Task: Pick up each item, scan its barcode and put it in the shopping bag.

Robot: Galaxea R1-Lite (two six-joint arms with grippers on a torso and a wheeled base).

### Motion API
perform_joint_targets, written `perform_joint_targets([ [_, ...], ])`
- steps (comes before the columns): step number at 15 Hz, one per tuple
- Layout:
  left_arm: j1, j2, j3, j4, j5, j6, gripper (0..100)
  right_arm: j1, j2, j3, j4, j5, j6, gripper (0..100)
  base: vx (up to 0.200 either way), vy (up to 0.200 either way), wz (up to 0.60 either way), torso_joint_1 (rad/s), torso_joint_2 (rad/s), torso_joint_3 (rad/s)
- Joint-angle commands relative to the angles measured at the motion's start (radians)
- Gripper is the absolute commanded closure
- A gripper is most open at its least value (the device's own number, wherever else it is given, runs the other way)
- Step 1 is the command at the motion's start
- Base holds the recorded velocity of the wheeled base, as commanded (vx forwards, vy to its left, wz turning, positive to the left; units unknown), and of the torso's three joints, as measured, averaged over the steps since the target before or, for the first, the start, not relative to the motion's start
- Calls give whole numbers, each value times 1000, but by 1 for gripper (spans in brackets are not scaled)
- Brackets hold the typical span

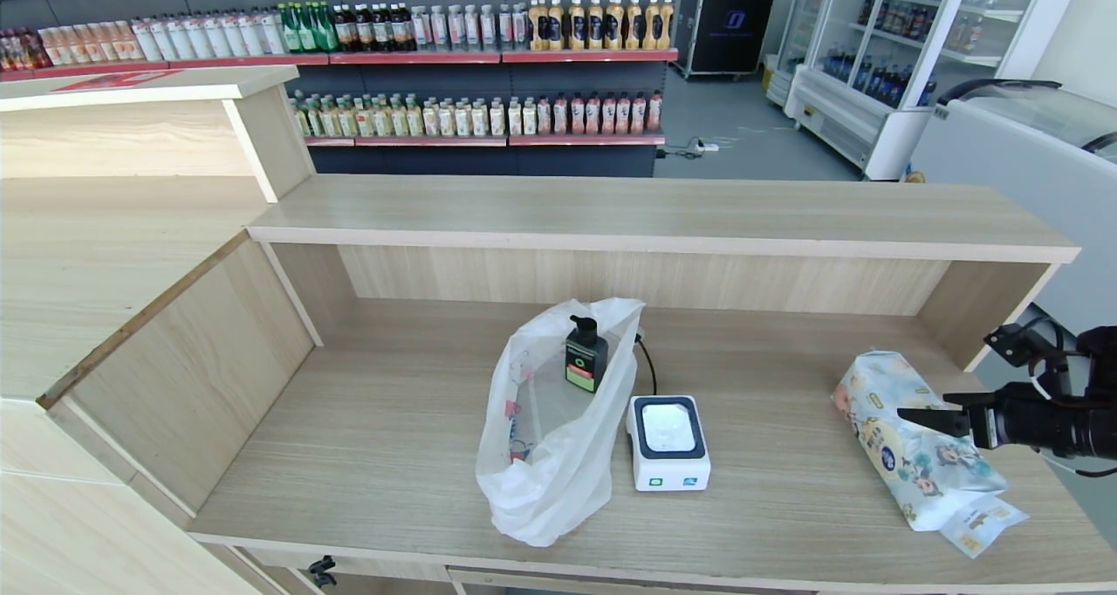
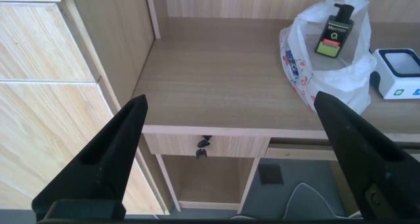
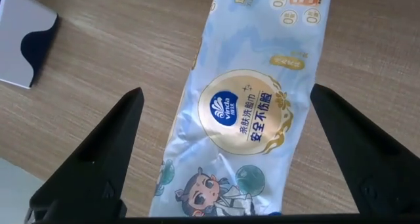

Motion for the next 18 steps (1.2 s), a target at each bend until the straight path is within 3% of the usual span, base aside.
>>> perform_joint_targets([
  [1, 0, 1, 0, 0, 1, 0, 0, -16, -5, 11, -1, -1, -1, 0, 0, 0, 0, 0, 0, 0],
  [6, 0, 1, 0, 0, -1, 0, 0, -49, 10, 34, 10, -6, 6, 0, 0, 0, 0, 0, 0, 0],
  [10, 0, 1, 0, 0, -1, 0, 0, -32, 92, 26, 11, -15, 9, 0, 0, 0, 0, 0, 0, 0],
  [13, 0, 1, 0, 0, -1, 0, 0, -5, 150, 14, 2, -95, -2, 0, 0, 0, 0, 0, 0, 0],
  [18, 0, 1, 0, 0, -1, 0, 0, 6, 216, -23, -45, -98, -50, 0, 0, 0, 0, 0, 0, 0],
])
